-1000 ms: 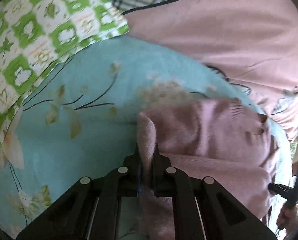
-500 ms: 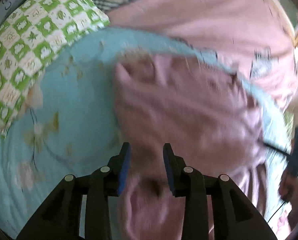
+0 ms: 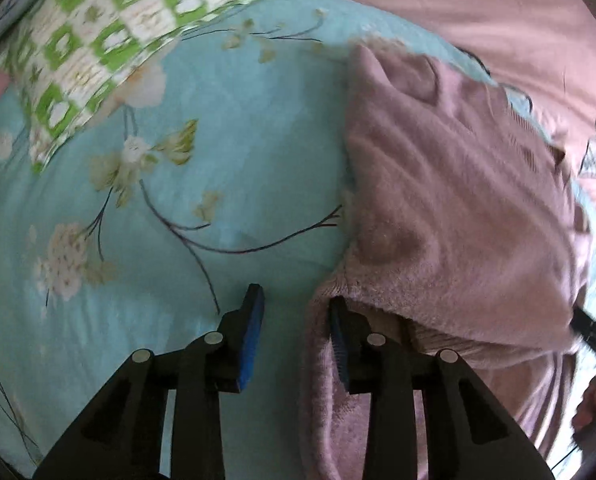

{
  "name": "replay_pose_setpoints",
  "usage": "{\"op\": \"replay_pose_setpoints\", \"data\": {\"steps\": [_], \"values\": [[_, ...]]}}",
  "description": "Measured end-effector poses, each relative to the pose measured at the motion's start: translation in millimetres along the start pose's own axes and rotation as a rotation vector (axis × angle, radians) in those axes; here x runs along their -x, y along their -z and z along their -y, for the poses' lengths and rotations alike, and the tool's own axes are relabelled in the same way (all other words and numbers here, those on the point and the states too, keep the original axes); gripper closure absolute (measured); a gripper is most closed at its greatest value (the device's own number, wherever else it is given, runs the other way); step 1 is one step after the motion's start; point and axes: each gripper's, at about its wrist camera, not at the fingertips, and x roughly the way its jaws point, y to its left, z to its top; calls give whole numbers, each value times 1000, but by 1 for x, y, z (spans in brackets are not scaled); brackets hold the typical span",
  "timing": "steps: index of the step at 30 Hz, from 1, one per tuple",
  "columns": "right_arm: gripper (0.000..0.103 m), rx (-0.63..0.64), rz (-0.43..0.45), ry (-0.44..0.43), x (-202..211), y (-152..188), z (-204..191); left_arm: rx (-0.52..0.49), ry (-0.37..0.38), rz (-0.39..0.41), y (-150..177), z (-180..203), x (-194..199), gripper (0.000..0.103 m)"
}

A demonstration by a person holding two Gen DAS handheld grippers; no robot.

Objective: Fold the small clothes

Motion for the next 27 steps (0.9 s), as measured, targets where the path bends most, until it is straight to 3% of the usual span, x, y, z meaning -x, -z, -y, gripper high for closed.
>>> {"op": "replay_pose_setpoints", "data": {"steps": [4,8,13,17,18,22,23,27], "values": [[54,-14,39,-22,26,5,-6,37,63,-35,13,-17,14,69],[45,-23,96,-38,67,30,-7,-34,54,-78,38,-20,33,68],[44,-48,87,-42,98,77,-13,-105,83,-166,84,-8,48,63],[44,-40,78,-30,115,119,-27,-136,179,-218,120,18,68,42],[44,-40,72,-32,118,127,-30,-153,179,-235,130,26,71,35],[44,-26,47,-16,132,170,-43,-194,167,-359,173,51,68,31],[44,-24,36,-9,134,179,-44,-201,154,-379,183,53,66,27],[44,-43,7,10,137,211,-46,-284,66,-368,206,68,61,26]]}}
